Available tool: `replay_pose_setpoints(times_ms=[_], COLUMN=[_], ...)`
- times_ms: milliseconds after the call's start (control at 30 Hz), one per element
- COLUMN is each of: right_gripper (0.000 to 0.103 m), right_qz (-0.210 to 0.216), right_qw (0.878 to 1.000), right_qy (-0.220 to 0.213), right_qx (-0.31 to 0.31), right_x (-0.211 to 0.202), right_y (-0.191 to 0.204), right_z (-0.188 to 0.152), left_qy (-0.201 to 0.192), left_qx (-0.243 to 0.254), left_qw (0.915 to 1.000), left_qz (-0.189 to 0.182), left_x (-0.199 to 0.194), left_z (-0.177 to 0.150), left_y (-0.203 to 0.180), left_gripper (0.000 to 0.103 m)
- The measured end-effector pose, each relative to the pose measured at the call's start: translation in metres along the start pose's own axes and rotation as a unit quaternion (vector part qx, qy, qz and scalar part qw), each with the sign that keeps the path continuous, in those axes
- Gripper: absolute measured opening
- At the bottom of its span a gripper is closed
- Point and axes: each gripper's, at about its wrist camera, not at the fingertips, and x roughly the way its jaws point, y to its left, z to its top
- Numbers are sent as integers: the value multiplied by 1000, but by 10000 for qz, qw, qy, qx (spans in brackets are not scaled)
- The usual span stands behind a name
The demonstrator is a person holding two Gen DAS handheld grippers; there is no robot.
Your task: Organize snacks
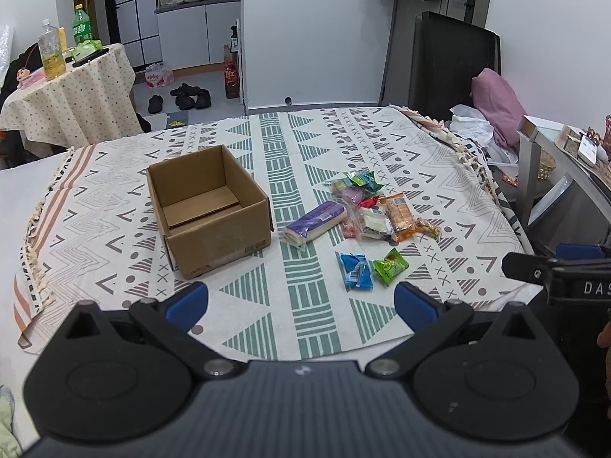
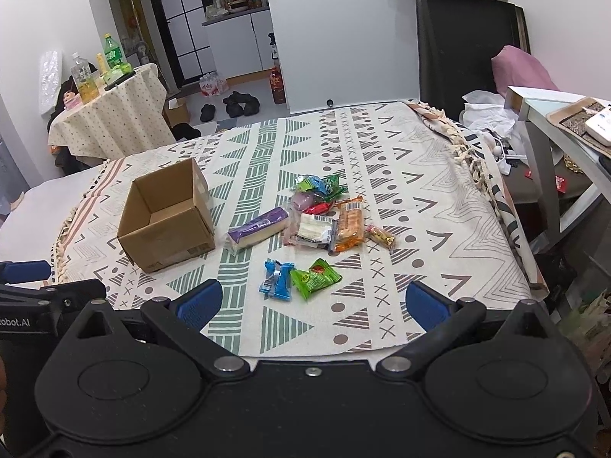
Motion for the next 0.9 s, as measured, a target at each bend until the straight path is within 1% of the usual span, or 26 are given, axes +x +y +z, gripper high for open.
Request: replay_pose_setpoints(times_ms=[333,567,667,800,900], right_gripper=[103,103,103,103,99], right_qz=[10,89,63,120,191], right_qw=[10000,9998,9996,9990,9983], right_qy=[61,119,74,234,314], right_qx=[18,140,247,372,453], right_x=[10,26,34,50,61], right_y=[-3,-10,-15,-21,-25], right_z=[4,13,16,20,21], left_qy=[33,71,93,169,252], left_qx=[-105,-184,-190,-244,-238], left_qw=[9999,9997,9996,9994,9993], left_qz=[-39,-146,-189,-175,-116], left_x=[10,30,39,55,68], left_z=[6,15,16,19,20], left_y=[-3,-3,-4,-6,-9], left_gripper=[103,103,103,102,101])
